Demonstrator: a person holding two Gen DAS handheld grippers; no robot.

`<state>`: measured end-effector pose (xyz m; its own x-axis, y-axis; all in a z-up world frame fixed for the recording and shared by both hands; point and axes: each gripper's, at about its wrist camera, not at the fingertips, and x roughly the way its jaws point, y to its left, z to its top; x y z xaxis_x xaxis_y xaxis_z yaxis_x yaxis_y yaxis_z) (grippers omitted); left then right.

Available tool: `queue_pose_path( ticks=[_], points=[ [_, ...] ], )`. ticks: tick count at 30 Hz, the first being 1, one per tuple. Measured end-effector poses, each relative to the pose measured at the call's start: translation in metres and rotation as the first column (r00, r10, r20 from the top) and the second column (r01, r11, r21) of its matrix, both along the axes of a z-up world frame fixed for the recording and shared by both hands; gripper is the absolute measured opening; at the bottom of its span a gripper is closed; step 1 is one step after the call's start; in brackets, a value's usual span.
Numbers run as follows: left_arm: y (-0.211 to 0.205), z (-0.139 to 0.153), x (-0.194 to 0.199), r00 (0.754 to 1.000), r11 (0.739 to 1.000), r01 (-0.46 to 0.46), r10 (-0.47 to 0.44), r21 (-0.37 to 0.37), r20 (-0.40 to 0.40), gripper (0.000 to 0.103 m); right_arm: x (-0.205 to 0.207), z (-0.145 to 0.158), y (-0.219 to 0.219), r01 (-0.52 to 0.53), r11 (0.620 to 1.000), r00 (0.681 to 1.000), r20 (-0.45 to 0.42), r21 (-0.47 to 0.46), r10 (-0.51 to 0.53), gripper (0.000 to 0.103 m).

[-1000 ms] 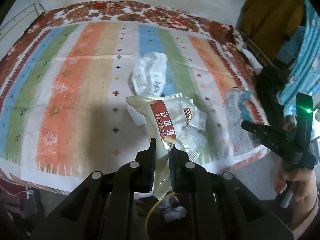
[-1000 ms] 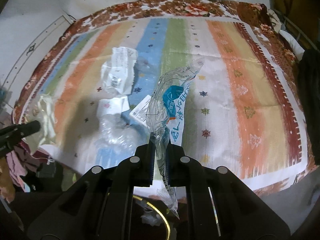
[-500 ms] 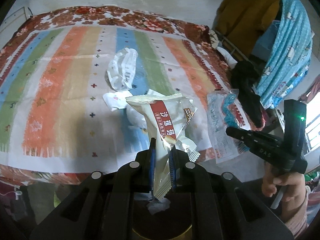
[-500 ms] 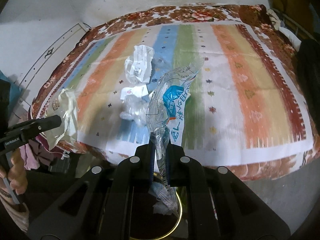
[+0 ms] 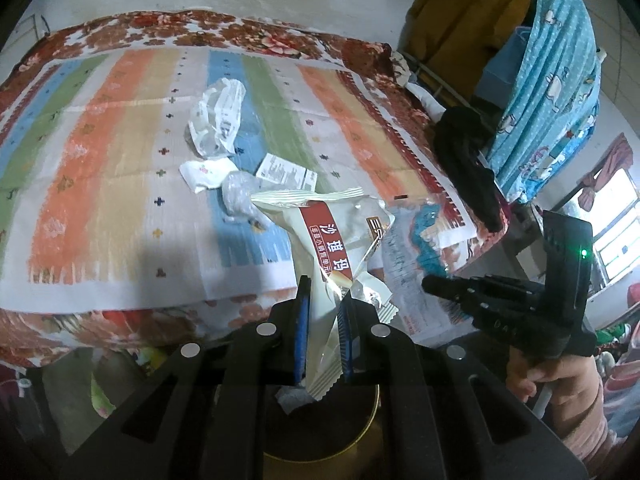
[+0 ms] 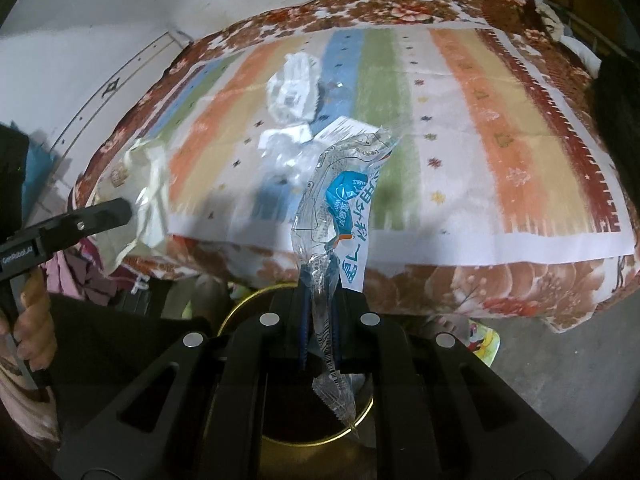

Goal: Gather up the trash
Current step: 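Carry the bag in the right gripper to the bin while left carries the wrapper, then open both grippers over the bin, dropping the wrapper and clear bag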

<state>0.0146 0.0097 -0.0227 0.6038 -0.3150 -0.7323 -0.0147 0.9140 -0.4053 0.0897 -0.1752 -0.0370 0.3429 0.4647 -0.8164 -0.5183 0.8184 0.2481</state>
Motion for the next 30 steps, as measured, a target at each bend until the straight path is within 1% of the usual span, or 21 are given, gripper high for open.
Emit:
queue_pose_path(
  ticks=[3,9,12,15,18,22,26,30],
  points=[
    [-0.005,-0.009,-0.011,1.0,1.0,0.006,-0.006,0.0,-0.018,0.013,-0.016,-0.007,0.004,-0.021,1.0,1.0,-0.014,-0.007,0.021,0.008],
    [-0.016,-0.026,-0.029,0.999,1.0,0.016,-0.016,0.0,-0.044,0.013,-0.046,-0.023,0.003,-0.023,1.0,0.999,-0.044,-0.009,0.023,0.008],
    [-0.023,-0.035,-0.035,0.998,1.0,0.02,-0.019,0.017,-0.064,0.013,-0.06,-0.031,0.007,-0.029,0.999,0.998,-0.05,-0.025,0.028,0.008],
    [-0.03,-0.041,-0.041,0.997,0.999,0.035,-0.032,0.032,-0.071,0.013,-0.068,-0.039,0.007,-0.018,0.999,0.998,-0.057,-0.033,0.016,0.008],
    [-0.031,-0.046,-0.043,0.996,0.999,0.026,-0.022,0.044,-0.083,0.013,-0.076,-0.044,0.007,-0.015,1.0,0.998,-0.069,-0.028,0.013,0.008],
    [-0.037,-0.059,-0.05,0.992,0.998,0.027,-0.02,0.049,-0.124,0.013,-0.085,-0.05,0.005,-0.016,1.0,0.996,-0.089,-0.025,0.013,0.008],
    [-0.045,-0.069,-0.056,0.988,0.997,0.044,-0.033,0.07,-0.148,0.013,-0.093,-0.053,0.003,0.005,0.999,0.997,-0.081,-0.031,-0.007,0.008],
    [-0.047,-0.076,-0.055,0.983,0.996,0.044,-0.03,0.075,-0.18,0.013,-0.094,-0.061,0.004,0.015,0.999,0.993,-0.117,-0.032,-0.019,0.008]
  ],
)
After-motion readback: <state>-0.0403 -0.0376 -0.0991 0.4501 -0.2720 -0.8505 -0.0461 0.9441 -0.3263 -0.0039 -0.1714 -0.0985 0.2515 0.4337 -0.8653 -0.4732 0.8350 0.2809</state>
